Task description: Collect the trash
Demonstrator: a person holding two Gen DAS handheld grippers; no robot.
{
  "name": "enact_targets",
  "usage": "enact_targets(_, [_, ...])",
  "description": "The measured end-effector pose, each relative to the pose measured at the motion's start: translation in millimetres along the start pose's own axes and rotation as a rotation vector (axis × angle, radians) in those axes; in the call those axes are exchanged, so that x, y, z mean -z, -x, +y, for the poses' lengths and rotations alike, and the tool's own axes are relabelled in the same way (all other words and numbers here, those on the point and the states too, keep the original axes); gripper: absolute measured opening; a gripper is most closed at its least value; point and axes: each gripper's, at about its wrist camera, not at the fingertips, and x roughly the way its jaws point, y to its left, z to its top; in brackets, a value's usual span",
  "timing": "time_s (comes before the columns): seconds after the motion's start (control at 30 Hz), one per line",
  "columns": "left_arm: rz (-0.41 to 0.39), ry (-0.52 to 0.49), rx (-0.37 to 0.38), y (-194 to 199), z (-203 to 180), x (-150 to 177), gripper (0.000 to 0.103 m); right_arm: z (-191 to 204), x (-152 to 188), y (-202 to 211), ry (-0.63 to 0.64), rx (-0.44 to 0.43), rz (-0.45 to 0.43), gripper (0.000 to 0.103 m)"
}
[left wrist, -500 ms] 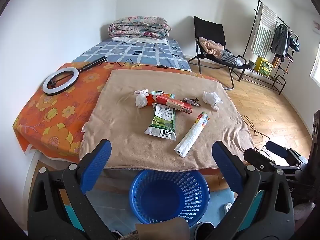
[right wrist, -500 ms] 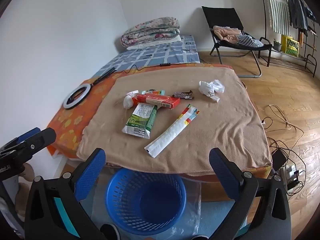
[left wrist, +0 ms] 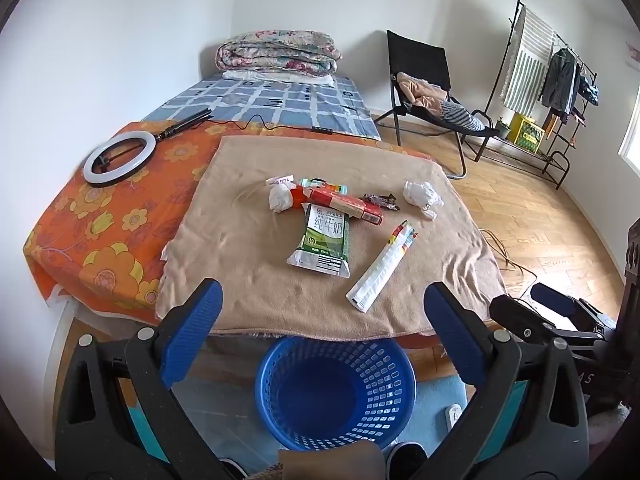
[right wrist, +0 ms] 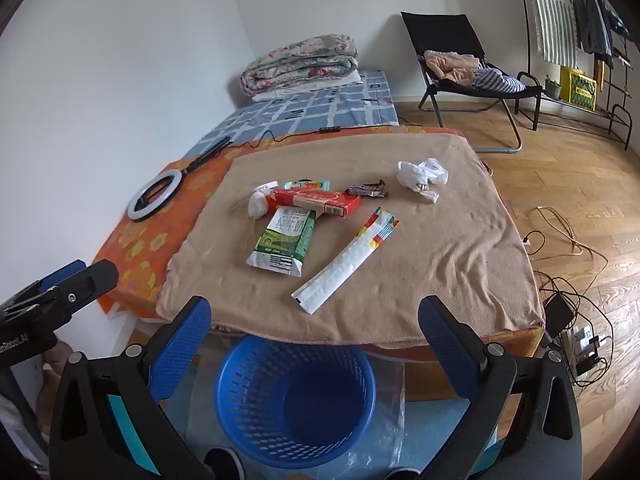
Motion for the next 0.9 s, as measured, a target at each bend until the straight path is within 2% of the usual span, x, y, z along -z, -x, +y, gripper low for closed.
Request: enact_targets(0.9, [0.006, 0.007, 0.006, -0.3, 0.4, -0.1, 0.102, -1.7, 1.5, -0.6, -0.010, 0.000, 0.002, 0.103])
